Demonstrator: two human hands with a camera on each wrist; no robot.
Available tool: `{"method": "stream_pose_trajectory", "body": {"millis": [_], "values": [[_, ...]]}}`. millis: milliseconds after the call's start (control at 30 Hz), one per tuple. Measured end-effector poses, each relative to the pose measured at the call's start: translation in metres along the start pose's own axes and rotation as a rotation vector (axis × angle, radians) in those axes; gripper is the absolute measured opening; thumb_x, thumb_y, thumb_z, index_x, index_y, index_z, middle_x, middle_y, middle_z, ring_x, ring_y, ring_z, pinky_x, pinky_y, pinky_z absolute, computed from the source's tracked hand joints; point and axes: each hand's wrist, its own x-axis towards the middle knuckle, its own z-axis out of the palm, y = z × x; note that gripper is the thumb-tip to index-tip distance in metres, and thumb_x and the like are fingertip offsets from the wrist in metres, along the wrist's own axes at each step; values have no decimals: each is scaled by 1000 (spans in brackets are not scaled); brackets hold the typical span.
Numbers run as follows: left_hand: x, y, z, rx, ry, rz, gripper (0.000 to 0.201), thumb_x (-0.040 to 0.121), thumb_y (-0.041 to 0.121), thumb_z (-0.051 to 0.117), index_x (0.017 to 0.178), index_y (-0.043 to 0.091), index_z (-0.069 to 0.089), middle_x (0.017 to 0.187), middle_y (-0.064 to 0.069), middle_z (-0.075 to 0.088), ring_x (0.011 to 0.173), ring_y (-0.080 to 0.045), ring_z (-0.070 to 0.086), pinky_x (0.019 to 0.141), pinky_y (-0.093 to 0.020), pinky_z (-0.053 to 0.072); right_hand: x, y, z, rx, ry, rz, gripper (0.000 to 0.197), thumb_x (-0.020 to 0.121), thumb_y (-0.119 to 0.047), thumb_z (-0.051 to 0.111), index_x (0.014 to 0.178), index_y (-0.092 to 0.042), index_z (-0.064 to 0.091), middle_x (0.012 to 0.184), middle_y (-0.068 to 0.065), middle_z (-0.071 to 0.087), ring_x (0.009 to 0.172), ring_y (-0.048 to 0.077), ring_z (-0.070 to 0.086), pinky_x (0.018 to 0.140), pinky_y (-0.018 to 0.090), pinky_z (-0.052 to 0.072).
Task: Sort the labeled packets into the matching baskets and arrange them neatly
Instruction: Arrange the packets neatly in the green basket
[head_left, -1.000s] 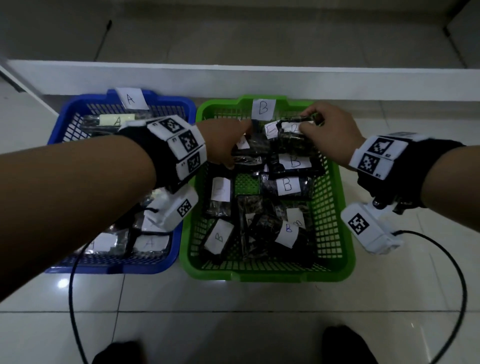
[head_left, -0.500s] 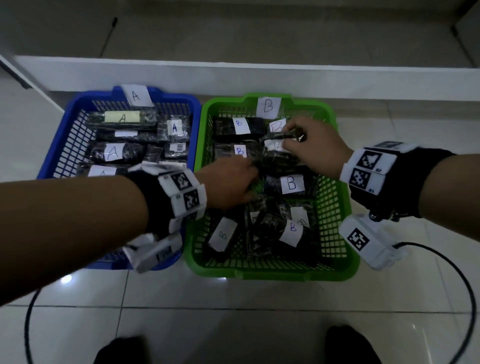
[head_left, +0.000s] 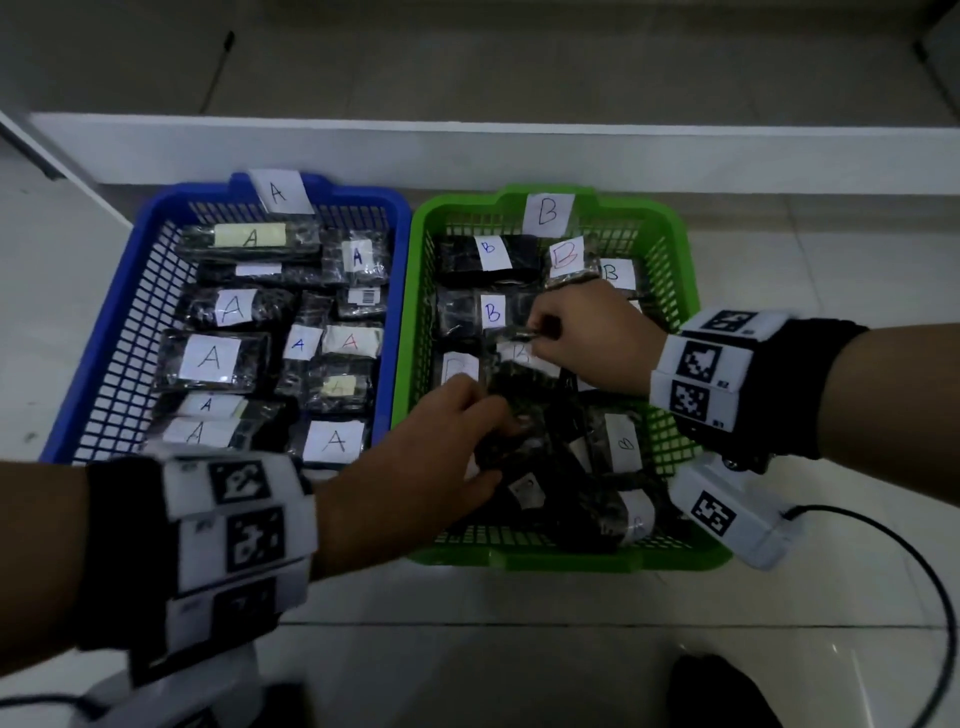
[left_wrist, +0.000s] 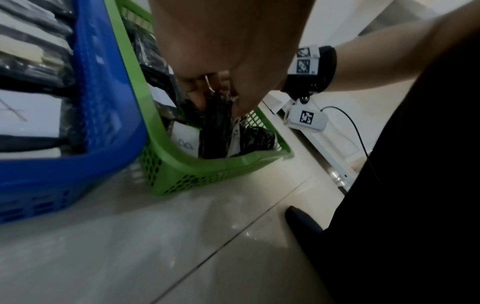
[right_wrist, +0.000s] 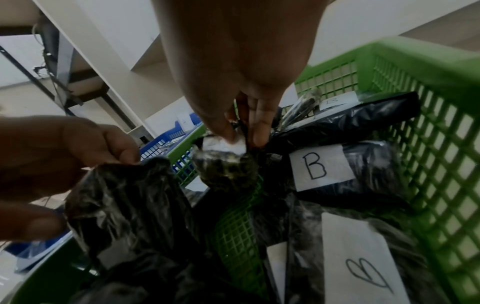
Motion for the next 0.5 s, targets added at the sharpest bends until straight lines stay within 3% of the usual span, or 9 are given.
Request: {"method": "stream_pose_trajectory", "body": {"millis": [133, 300, 400, 500], "values": [[-16, -8, 7, 15, -1, 52, 43, 84, 24, 66, 125, 25, 51, 120, 8, 41, 108, -3, 42, 82, 3, 27, 0, -6, 4, -129, -135, -44, 13, 85, -13, 59, 84, -1, 63, 83, 14, 64, 77, 26, 59, 68, 34, 45], [-12, -7, 6, 41, 11, 101, 41, 86, 26, 62, 125, 25, 50, 119, 6, 42, 108, -7, 44, 90, -17, 42, 3, -10, 16, -173, -130, 13, 19, 88, -12, 54, 94, 3, 64, 91, 18, 67, 86, 30, 61, 75, 37, 47], [-10, -7, 5, 40, 13, 120, 40, 86, 26, 62, 124, 24, 51, 118, 5, 43, 106, -8, 44, 88, -20, 43, 7, -10, 22, -139, -136, 24, 19, 89, -14, 56, 96, 0, 66, 94, 16, 68, 88, 27, 61, 75, 33, 45], [-10, -8, 6, 37, 8, 145, 40, 86, 25, 62, 124, 21, 51, 117, 3, 43, 106, -11, 45, 89, -24, 45, 10, -4, 21, -32, -141, 33, 19, 87, -18, 63, 99, -5, 68, 96, 11, 69, 80, 19, 60, 75, 28, 45]]}}
